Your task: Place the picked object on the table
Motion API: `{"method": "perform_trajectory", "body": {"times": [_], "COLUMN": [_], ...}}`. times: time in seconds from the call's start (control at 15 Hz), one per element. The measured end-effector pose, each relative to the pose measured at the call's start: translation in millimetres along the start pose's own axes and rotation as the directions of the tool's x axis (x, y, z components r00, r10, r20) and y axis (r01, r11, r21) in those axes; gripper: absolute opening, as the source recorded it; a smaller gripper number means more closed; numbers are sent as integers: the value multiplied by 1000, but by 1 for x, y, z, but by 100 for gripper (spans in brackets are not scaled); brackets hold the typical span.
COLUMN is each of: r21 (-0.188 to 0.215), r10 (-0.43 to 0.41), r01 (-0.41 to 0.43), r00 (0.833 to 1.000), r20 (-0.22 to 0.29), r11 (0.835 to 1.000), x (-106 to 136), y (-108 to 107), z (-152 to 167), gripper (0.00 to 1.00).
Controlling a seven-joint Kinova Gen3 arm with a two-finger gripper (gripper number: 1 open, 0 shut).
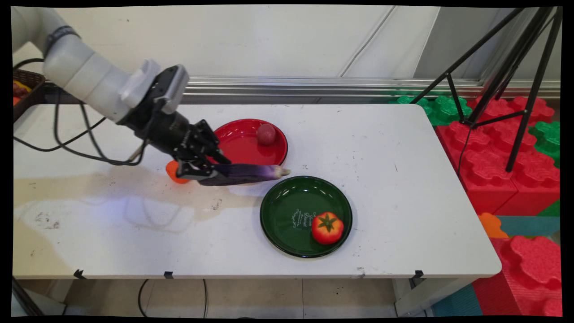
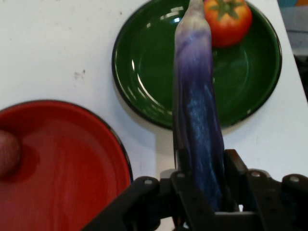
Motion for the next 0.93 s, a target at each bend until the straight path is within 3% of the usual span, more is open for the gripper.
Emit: {"method": "perform_trajectory", "body": {"times": [0.93], "r21": [-29], "r10": [-22], "r01": [28], "r00": [983], "r20": [181], "r11": [999], "x": [-84], "y": [9], "z": [7], "gripper": [0]}}
